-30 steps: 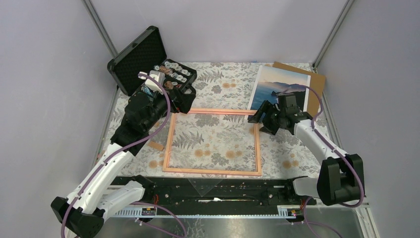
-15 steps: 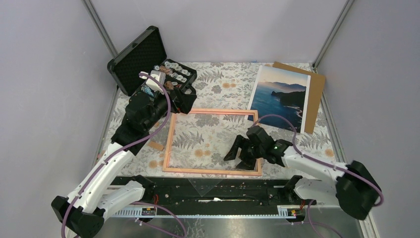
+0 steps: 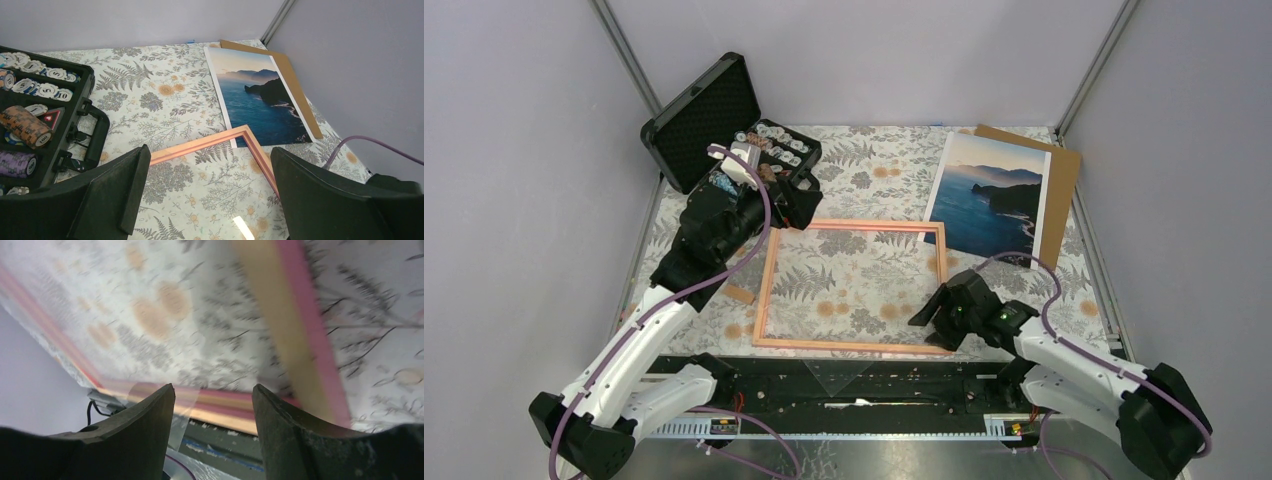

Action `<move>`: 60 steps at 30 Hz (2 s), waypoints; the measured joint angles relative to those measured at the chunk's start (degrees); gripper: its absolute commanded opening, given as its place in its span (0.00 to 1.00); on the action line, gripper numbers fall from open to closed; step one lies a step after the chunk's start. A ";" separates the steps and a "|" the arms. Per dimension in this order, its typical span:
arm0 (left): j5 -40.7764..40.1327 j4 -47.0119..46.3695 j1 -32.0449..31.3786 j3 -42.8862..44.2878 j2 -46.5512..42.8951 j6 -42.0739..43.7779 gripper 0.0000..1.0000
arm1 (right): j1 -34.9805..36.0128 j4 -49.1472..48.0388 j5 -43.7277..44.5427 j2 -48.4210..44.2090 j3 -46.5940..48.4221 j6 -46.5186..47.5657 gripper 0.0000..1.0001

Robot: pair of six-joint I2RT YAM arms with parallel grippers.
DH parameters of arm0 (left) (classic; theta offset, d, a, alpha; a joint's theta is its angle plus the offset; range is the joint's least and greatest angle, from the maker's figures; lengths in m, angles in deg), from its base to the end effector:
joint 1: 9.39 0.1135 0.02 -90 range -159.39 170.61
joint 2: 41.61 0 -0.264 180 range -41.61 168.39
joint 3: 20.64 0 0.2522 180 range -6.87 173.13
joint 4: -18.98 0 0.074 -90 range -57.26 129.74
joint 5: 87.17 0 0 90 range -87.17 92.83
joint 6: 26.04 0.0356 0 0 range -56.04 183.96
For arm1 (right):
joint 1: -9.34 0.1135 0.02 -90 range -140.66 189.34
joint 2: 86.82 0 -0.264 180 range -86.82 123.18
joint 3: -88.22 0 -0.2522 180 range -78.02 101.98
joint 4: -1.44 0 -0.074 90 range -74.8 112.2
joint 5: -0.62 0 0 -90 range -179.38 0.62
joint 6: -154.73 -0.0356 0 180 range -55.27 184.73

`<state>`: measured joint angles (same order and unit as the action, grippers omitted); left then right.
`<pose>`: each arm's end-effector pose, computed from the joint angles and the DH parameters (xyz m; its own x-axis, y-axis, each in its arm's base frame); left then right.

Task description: Put the photo into the frame

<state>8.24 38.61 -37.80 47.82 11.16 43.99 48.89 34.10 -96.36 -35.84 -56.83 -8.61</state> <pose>0.1851 -0.1039 0.3844 -0.2468 -0.2530 -0.9354 0.5023 0.7921 -0.3468 0.1271 0.1105 0.1668 -0.8308 0.5472 -0.1018 0.3559 0.6630 0.6586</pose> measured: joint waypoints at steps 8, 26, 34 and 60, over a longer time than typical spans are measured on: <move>-0.02 0.00 0.00 0.00 0.00 0.00 0.99 | -2.99 -18.40 -4.70 6.64 -6.62 -1.99 0.69; -0.02 0.02 0.00 0.02 0.37 0.02 0.99 | -4.20 -46.69 3.30 4.26 -14.64 -2.60 0.06; -0.02 0.00 0.00 0.02 0.37 0.02 0.99 | -28.48 -49.00 -12.04 7.54 -12.66 1.73 0.00; 0.61 0.00 0.00 0.00 0.98 -0.24 0.99 | -44.74 -24.68 -47.89 46.66 23.82 27.54 0.39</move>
<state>8.85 38.61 -37.80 47.82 12.15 43.75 4.15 9.42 -144.25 10.82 -33.00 18.93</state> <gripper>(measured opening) 0.987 0.343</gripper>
